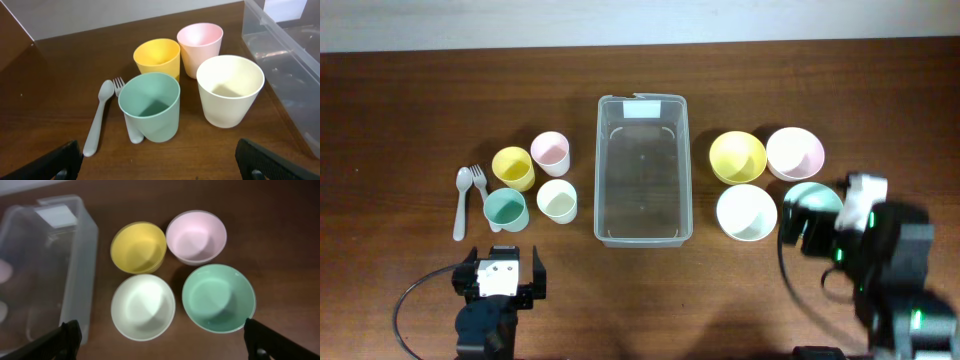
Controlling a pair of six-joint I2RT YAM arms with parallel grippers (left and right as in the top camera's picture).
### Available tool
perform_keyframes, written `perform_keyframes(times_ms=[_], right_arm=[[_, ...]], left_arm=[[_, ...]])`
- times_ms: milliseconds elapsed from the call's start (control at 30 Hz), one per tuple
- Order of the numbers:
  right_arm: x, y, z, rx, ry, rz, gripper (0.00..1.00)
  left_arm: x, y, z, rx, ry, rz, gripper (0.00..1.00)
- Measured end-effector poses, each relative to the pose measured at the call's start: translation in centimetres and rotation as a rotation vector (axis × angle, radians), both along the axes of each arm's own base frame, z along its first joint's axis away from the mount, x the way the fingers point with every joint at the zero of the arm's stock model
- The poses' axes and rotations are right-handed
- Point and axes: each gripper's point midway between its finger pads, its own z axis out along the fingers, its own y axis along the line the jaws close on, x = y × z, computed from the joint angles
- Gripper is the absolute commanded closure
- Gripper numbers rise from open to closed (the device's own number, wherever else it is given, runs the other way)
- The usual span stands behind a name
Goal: Pack container
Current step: 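Move the right gripper to the green bowl and grasp its rim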
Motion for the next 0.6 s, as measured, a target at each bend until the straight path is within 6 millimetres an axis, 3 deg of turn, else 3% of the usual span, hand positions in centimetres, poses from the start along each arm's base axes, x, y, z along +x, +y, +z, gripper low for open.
perform_keyframes(times_ms=[100,267,400,600], right_arm=[[2.8,-0.4,-0.1,0.001,0.118,-0.003,0.01],[5.4,-2.2,-4.1,0.029,0.332,-0.059,0.01],[5.3,-5.7,-8.9,0.102,0.506,-0.193,0.01],[4.3,-9.8,-14.3,0.285,0.665,-0.343,0.03]], left_arm=[[0.0,0.0,0.0,0.0,0.0,0.0,0.0],[0.0,0.0,0.0,0.0,0.0,0.0,0.0],[0.0,0.0,0.0,0.0,0.0,0.0,0.0],[0.0,0.0,0.0,0.0,-0.001,0.0,0.0]])
